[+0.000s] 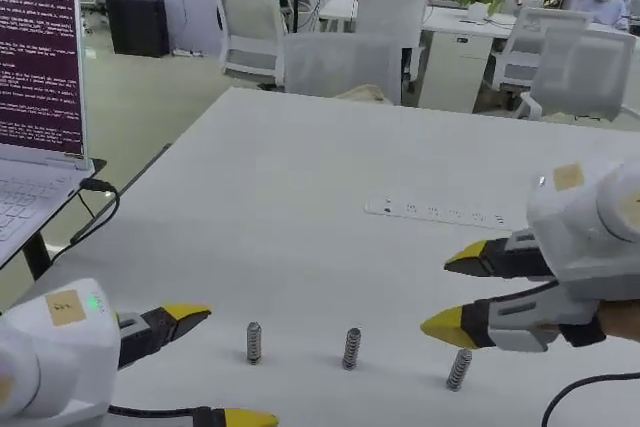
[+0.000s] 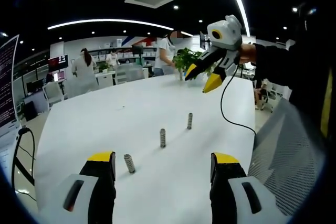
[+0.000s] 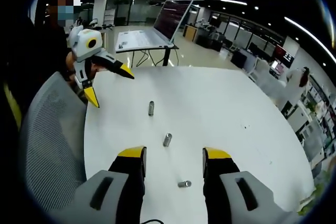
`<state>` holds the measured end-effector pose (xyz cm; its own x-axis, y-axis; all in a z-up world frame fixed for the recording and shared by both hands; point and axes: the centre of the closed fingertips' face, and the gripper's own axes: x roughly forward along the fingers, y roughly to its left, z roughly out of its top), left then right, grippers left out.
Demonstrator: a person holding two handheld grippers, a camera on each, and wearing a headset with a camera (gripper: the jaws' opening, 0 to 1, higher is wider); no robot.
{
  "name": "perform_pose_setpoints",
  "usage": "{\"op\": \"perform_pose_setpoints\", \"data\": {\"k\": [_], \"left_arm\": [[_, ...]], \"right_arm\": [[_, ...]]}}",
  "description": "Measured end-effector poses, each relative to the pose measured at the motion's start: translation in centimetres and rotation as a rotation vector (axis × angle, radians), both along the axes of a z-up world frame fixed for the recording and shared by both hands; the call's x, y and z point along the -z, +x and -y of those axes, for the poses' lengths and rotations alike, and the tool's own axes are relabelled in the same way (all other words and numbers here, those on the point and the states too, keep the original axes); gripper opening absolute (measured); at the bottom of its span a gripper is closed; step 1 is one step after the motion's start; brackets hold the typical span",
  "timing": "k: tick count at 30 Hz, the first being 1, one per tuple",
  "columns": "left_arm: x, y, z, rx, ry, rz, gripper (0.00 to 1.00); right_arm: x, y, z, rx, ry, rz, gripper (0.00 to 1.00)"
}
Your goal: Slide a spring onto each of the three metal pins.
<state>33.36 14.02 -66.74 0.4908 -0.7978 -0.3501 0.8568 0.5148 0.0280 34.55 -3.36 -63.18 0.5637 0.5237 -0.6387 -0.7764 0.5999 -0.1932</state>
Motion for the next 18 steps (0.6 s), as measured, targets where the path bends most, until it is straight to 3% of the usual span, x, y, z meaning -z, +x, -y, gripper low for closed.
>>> {"op": "perform_pose_setpoints", "data": {"k": [11, 18], "left_arm": [[-0.2, -0.7, -0.2, -0.006, -0.009, -0.006, 0.72], [-0.2, -1.2, -0.4, -0.012, -0.019, -0.017, 0.73]], "right_arm": [[2.6, -3.4, 4.4, 0.169, 0.1, 0.004, 0.45], [3.9, -4.8, 5.7, 0.243, 0.159, 0.024, 0.49]]}}
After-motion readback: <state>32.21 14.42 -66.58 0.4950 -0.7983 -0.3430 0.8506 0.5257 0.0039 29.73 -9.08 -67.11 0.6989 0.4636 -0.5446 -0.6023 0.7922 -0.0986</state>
